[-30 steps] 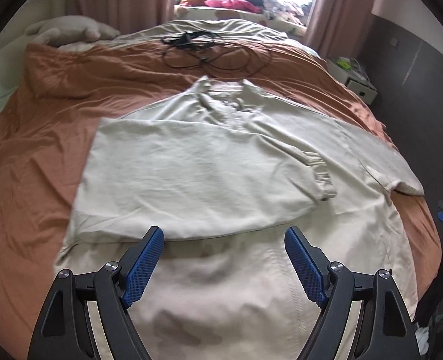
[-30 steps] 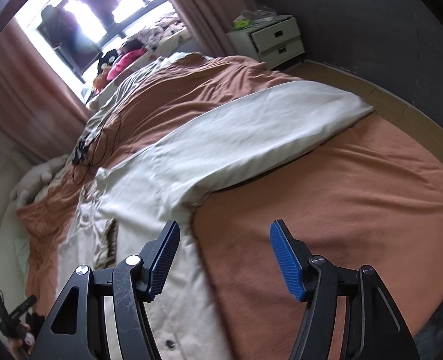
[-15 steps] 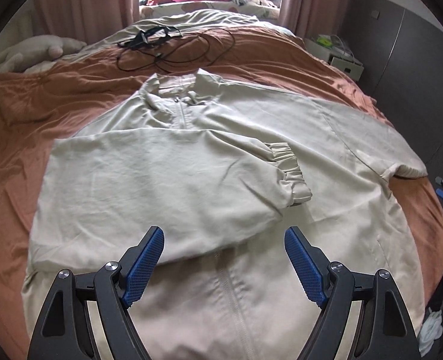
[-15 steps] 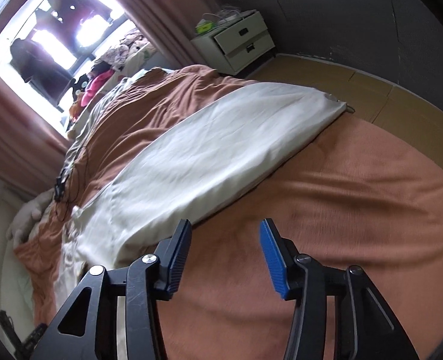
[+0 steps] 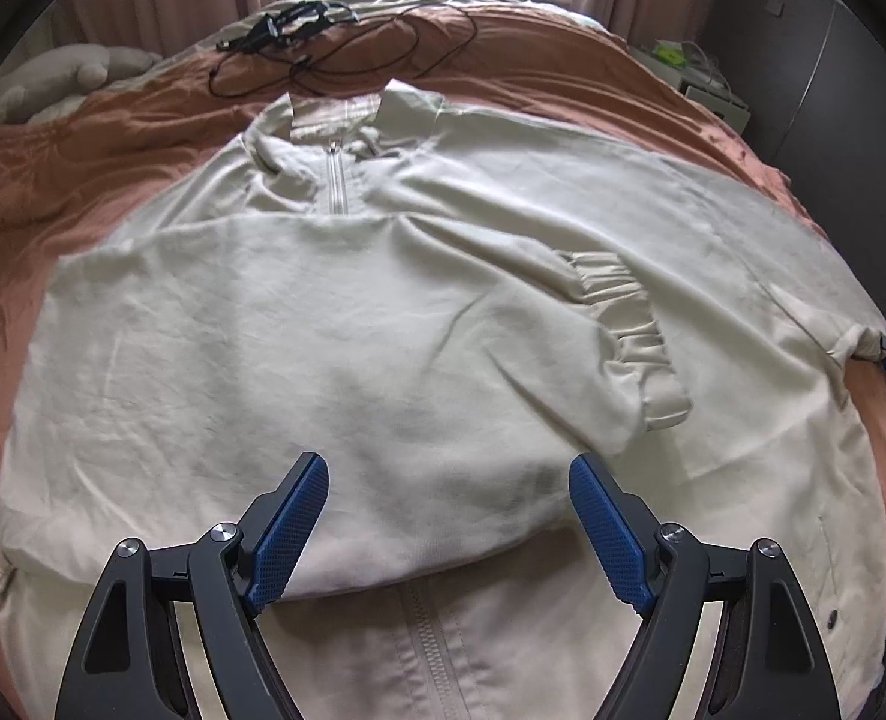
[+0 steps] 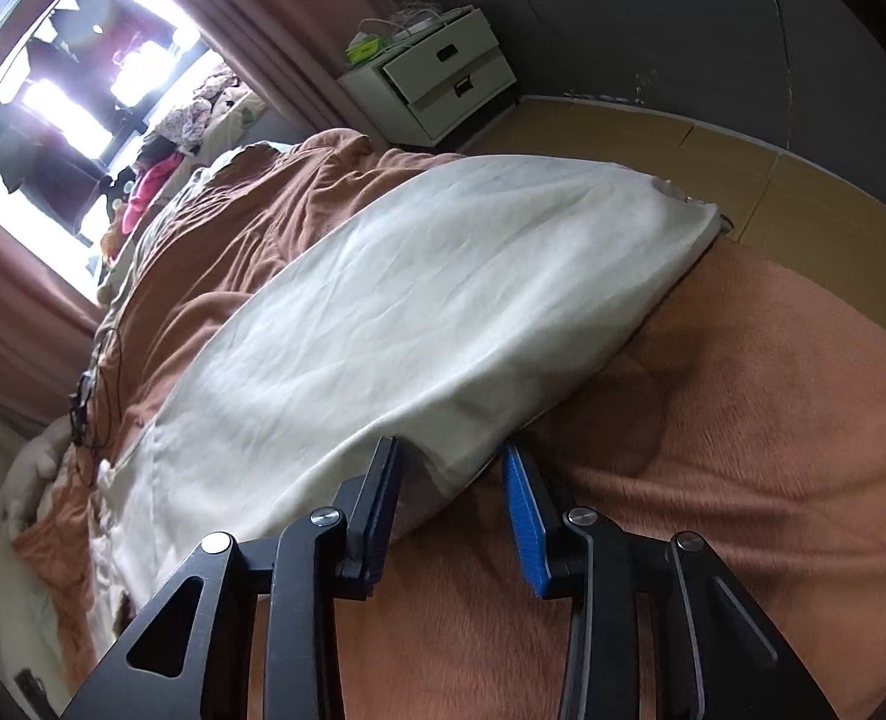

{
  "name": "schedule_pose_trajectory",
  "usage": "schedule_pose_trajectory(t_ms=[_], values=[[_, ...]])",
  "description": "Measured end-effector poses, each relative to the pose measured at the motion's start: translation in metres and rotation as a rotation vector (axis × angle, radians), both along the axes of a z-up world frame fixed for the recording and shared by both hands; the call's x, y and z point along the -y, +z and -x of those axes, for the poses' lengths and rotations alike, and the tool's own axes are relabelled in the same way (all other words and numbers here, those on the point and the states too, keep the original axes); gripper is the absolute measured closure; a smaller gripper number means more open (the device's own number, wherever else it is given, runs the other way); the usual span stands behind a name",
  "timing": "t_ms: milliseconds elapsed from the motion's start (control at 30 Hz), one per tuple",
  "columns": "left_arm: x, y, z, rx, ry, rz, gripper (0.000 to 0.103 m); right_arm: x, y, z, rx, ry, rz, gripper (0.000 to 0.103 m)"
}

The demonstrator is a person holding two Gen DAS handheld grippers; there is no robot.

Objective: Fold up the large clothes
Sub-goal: 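Grasp the other sleeve with the right gripper and lift it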

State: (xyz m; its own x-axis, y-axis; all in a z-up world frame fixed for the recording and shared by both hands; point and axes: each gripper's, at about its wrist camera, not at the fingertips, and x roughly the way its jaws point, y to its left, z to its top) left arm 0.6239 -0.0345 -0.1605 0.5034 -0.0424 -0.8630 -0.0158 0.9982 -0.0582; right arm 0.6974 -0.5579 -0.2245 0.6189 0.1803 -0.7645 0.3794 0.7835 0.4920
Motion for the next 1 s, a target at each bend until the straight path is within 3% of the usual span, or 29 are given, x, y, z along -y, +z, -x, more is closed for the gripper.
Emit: schedule_pose_trajectory(t_ms=[167,233,300,467,633,833,1000], values=[[-0.007,-0.015,-0.001,-0.023,0.012,0.005,0.019,0.005,-0.008,-0.009,-0.019,-0.029,-0.016,0.071],[-0.01,-0.018,0.0,-0.032,0.018,0.01,0.019,0.009,-0.009,-0.009,-0.024,-0.047,-0.023,0.094],[-0.014,-0.017,0.003,-0.028,0.022,0.017,0.019,0.012,-0.003,-0.004,0.001,-0.059,-0.042,0.099],[-0.027,-0.006,0.015,-0.011,0.026,0.027,0.019,-0.003,0.052,0.006,0.104,-0.019,0.065,0.099],[-0.044,0.012,0.025,0.019,0.05,0.042,0.019,-0.023,0.117,0.007,0.188,0.045,0.101,0.1],[-0.063,0.04,0.044,0.066,0.079,0.057,0.019,-0.079,0.189,0.01,0.289,0.162,0.152,0.1],[-0.082,0.053,0.059,0.084,0.092,0.06,0.019,-0.134,0.223,0.011,0.337,0.266,0.161,0.1]])
